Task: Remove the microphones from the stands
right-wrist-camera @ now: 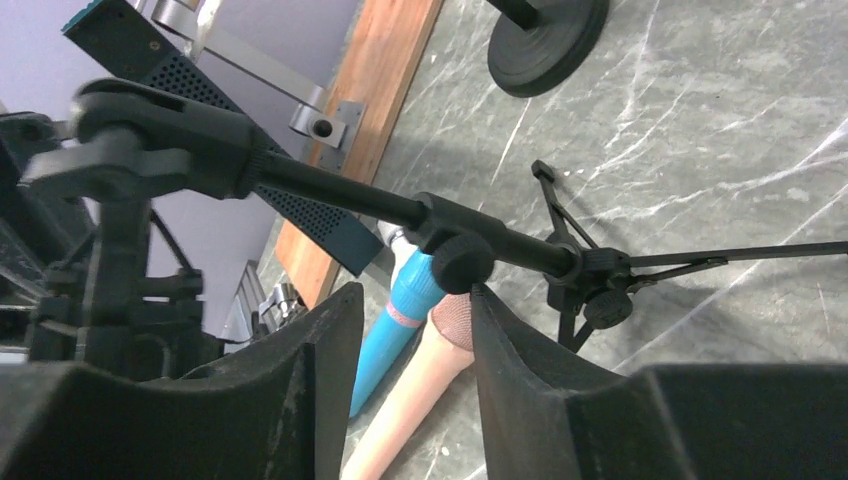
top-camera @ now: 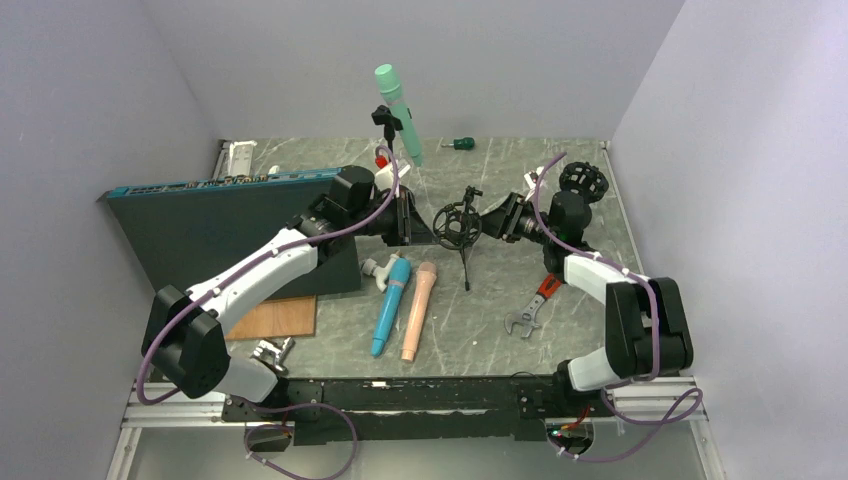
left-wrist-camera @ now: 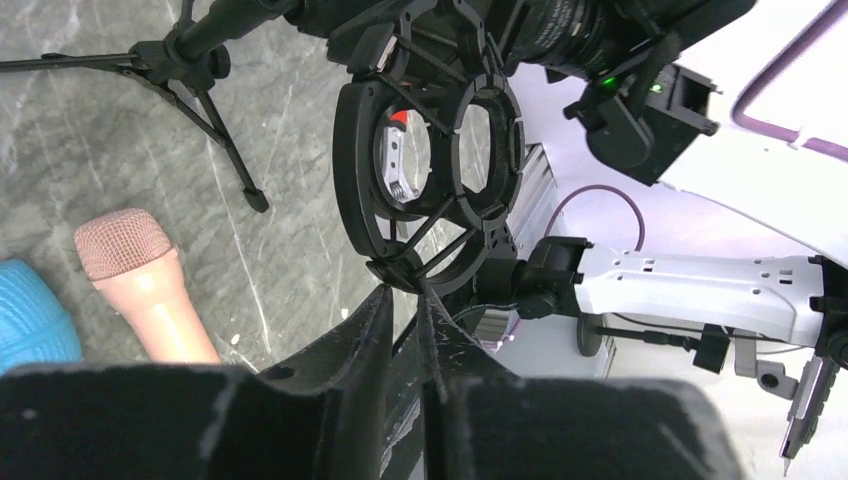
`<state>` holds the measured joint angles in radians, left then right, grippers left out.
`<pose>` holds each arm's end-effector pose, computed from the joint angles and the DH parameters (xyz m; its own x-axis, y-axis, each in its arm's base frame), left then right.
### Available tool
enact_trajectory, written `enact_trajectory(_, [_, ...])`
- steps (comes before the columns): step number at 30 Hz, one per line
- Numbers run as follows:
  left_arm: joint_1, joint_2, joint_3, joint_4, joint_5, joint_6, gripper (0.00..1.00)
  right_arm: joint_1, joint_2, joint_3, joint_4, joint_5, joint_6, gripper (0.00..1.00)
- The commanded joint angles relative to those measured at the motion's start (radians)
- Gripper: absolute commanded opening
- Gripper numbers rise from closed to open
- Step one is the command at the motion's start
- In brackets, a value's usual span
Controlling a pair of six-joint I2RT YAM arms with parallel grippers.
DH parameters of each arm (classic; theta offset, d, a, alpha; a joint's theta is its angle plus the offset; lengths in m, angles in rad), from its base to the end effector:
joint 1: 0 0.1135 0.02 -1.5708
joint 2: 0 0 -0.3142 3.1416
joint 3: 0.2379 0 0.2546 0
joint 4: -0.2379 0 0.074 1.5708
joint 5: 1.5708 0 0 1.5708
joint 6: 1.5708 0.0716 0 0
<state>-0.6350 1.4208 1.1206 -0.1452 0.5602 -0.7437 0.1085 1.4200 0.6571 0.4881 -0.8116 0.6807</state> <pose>0.2581 -0.2375 0.3503 -0.8568 -0.0811 -0.5092 0.4191 0.4656 -0.7794 0.3043 0.0854 0.2631 -0.6933 0.3602 -0.6241 -0.4275 0.4915 0.7587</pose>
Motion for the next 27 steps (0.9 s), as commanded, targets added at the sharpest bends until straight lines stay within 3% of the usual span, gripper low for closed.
enact_trajectory(1, [0.019,0.010,0.075,-0.079,0.012,0.075,0.15,0.005,0.080,0.009,0.226,-0.069,0.012,0.44])
enact_trajectory(7, [0.033,-0.009,0.080,-0.111,-0.001,0.099,0.05,0.003,0.117,0.013,0.269,-0.076,0.017,0.43])
enact_trajectory(8, [0.035,-0.011,0.086,-0.119,0.002,0.105,0.09,0.003,0.122,0.016,0.276,-0.078,0.021,0.43])
enact_trajectory(12, [0.038,-0.027,0.068,-0.073,0.044,0.075,0.50,0.003,0.149,0.036,0.291,-0.086,0.018,0.43])
enact_trajectory(13, [0.037,-0.030,0.048,-0.034,0.063,0.048,0.55,0.003,0.158,0.037,0.301,-0.092,0.016,0.39])
enact_trajectory(17, [0.032,-0.023,-0.032,0.125,0.108,-0.055,0.57,0.002,0.186,0.032,0.361,-0.121,0.007,0.30])
enact_trajectory(21, [0.012,-0.011,-0.040,0.170,0.107,-0.079,0.58,-0.011,0.198,0.012,0.424,-0.117,0.041,0.44])
enact_trajectory(27, [-0.009,0.002,-0.012,0.163,0.083,-0.070,0.64,-0.046,0.237,0.026,0.464,-0.132,0.075,0.46])
